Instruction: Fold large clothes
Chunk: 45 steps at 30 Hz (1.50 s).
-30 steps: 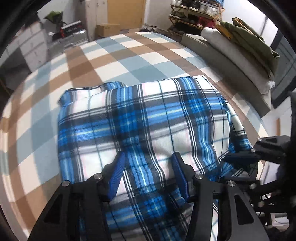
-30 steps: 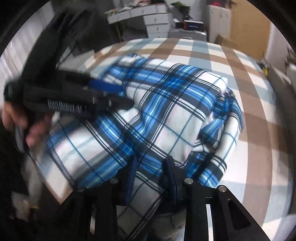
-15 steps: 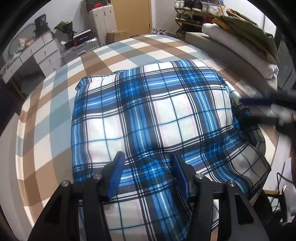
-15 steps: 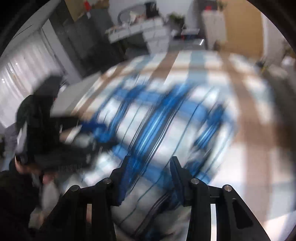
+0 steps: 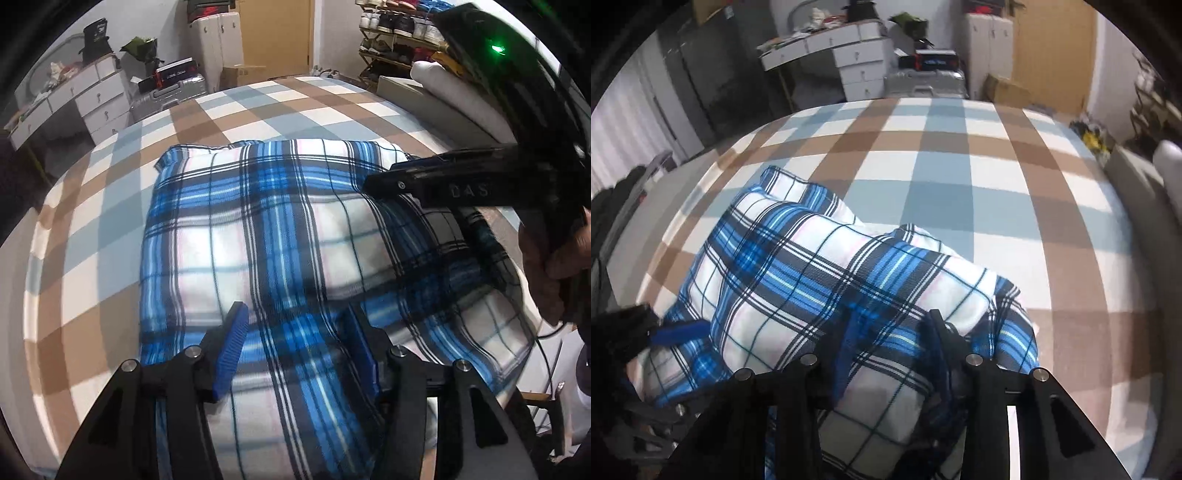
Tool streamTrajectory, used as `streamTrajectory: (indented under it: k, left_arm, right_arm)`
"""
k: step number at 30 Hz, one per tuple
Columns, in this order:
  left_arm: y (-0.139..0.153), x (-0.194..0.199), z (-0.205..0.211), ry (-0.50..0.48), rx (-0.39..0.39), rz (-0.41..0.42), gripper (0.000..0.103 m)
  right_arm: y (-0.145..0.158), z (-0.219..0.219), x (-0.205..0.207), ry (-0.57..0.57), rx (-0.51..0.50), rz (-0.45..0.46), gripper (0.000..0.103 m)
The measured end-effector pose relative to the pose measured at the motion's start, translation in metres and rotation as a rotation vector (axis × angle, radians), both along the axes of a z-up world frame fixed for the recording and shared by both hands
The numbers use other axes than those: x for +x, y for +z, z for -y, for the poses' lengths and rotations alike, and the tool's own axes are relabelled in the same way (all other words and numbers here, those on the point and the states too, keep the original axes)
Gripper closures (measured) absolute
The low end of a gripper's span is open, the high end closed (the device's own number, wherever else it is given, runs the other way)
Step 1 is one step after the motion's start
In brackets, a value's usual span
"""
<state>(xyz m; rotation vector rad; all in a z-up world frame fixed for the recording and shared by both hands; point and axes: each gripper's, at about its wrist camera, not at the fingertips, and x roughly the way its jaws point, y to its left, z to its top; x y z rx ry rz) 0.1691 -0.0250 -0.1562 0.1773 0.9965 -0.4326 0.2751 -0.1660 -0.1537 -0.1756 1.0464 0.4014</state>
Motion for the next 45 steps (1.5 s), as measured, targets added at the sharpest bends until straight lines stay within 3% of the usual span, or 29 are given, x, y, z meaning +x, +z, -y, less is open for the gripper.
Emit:
streamTrajectory:
  k: [3,6,8,10,12,15,17,18,20,23,24,28,30,32,35,36,38,41,45]
  left_arm:
    - [0.006,-0.025,0.006,-0.078,-0.025,0.005,0.055]
    - [-0.012,-0.034,0.016,-0.088,0.027,0.015,0.049]
    - [-0.019,-0.037,0.019,-0.052,0.022,0.051,0.046]
    - [-0.021,-0.044,0.028,-0.051,0.082,0.094,0.043]
    - [-0.021,-0.045,0.026,-0.037,0.069,0.103,0.043]
    - [-0.009,-0.047,0.015,-0.026,0.033,0.073,0.042]
    - [0.003,-0.050,0.006,-0.024,0.024,0.075,0.041]
    - [0.011,-0.051,0.000,-0.005,0.042,0.110,0.041]
    - [0.017,-0.048,-0.007,0.029,0.061,0.157,0.040]
    - [-0.003,-0.025,-0.016,0.057,0.041,0.053,0.040]
    - [-0.011,-0.019,-0.018,0.062,0.024,0.019,0.039]
    - [-0.005,-0.022,-0.018,0.041,0.033,0.010,0.039]
    - [-0.004,-0.023,-0.018,0.048,0.033,0.005,0.039]
    - [-0.008,-0.022,-0.015,0.043,0.049,0.011,0.038]
    - [-0.016,-0.020,-0.014,0.047,0.082,0.042,0.038]
    - [-0.016,-0.024,-0.019,0.051,0.081,0.043,0.037]
    - [-0.015,-0.023,-0.023,0.055,0.067,0.037,0.037]
    - [-0.014,-0.024,-0.024,0.055,0.058,0.034,0.037]
    - [-0.015,-0.025,-0.024,0.064,0.053,0.046,0.037]
  right_arm:
    - [0.028,-0.003,0.002,0.035,0.071,0.014,0.066]
    - [0.047,-0.024,0.008,0.084,0.100,0.040,0.064]
    - [0.039,-0.045,0.022,0.130,0.101,0.000,0.065]
    - [0.014,-0.066,0.041,0.151,0.064,-0.076,0.067]
    - [-0.016,-0.077,0.053,0.149,0.008,-0.120,0.065]
    - [-0.007,-0.066,0.055,0.159,0.036,-0.119,0.062]
    - [0.012,-0.039,0.048,0.110,0.073,-0.065,0.072]
    - [0.025,-0.017,0.040,0.082,0.091,-0.016,0.070]
    - [0.022,0.011,0.031,0.038,0.066,-0.002,0.068]
    - [-0.011,0.032,0.022,0.042,0.049,-0.066,0.072]
    - [-0.011,0.035,0.017,0.051,0.065,-0.027,0.072]
    - [0.005,0.036,0.001,0.036,0.015,0.014,0.071]
    - [0.021,0.038,-0.019,0.051,0.044,0.073,0.068]
    - [0.027,0.037,-0.033,0.089,0.073,0.076,0.069]
    - [-0.015,0.018,-0.051,0.145,-0.074,0.028,0.067]
    - [-0.016,0.019,-0.059,0.150,-0.074,0.071,0.066]
    - [-0.009,0.023,-0.066,0.154,-0.046,0.056,0.067]
    - [0.018,0.038,-0.099,0.202,0.117,0.059,0.067]
    - [-0.001,0.027,-0.135,0.275,0.106,0.001,0.067]
